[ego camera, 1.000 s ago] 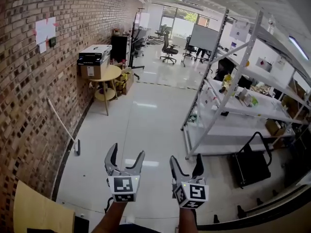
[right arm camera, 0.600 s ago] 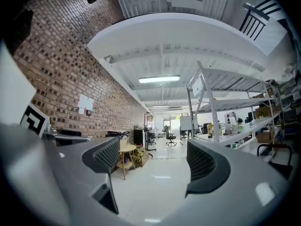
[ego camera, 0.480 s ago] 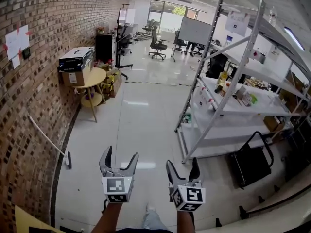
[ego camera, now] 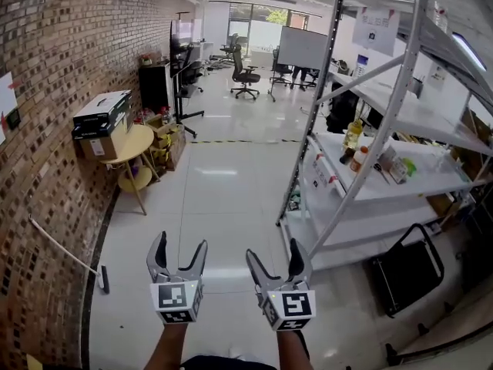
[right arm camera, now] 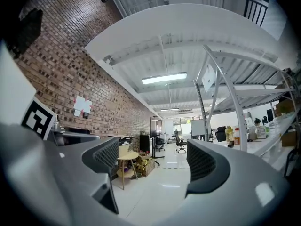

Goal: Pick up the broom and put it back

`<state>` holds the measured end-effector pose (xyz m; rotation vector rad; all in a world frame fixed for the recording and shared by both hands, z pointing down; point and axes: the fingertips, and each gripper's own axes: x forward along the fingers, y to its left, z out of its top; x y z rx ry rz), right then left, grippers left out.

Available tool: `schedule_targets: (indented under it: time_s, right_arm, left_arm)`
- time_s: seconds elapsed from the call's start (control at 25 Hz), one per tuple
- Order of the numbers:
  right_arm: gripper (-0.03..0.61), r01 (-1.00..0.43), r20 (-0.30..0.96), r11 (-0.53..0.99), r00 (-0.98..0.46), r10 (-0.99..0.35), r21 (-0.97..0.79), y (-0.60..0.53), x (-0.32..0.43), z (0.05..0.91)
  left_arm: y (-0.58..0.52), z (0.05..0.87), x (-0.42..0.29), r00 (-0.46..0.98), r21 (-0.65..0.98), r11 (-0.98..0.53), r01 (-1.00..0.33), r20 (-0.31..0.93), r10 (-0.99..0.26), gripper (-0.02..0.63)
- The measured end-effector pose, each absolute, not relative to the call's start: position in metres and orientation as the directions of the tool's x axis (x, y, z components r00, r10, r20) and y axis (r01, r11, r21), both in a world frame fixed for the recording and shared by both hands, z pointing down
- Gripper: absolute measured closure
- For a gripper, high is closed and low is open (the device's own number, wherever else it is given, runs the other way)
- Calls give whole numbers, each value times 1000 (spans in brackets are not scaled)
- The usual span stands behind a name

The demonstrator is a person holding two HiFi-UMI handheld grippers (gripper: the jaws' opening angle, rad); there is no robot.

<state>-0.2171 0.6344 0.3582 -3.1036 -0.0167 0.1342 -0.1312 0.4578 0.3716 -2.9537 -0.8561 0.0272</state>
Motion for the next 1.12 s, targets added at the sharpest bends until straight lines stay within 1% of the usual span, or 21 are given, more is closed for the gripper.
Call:
schedule_targets:
  time_s: [0.16, 0.24, 0.4, 0.52, 0.6, 0.76, 0.8, 0.92, 1.0, 1.12]
  right_arm:
    - [129, -56, -66, -998, 996, -54, -33, 644, -168, 369]
    - [129, -61, -49, -997, 997, -59, -43, 646, -140, 376]
    - [129, -49, -50, -996, 998, -45, -71, 656, -73, 382]
    - [129, -65, -52, -995, 997, -61, -82, 640, -14, 382]
    - [129, -95, -84, -993, 993, -88, -75, 626, 30, 368]
    - [130, -216, -150, -976, 967, -207, -43, 576, 105, 344]
    - [133, -263, -148, -964, 956, -255, -36, 555, 120, 346]
    - [135, -427, -107, -904, 900, -422, -23, 481, 166, 365]
    - [135, -518, -87, -855, 853, -514, -17, 432, 192, 370]
    - [135, -669, -86, -743, 741, -666, -10, 352, 228, 370]
  left_arm:
    - [467, 394, -88, 856, -55, -854, 517, 67, 513, 209]
    - [471, 400, -61, 855, -60, -853, 518, 76, 514, 209]
    - [483, 384, 3, 833, -82, -829, 553, 41, 551, 209]
    - [461, 367, 56, 841, -116, -835, 537, 2, 541, 209]
    - [443, 358, 92, 857, -120, -853, 507, -30, 514, 210]
    - [388, 346, 144, 908, -82, -914, 396, -116, 404, 210]
    - [368, 350, 153, 923, -66, -929, 363, -114, 369, 217]
    - [307, 374, 174, 964, -44, -965, 258, -52, 260, 221]
    - [272, 377, 182, 981, -39, -982, 186, -49, 187, 221]
    - [211, 383, 188, 999, -38, -999, 20, -42, 21, 221]
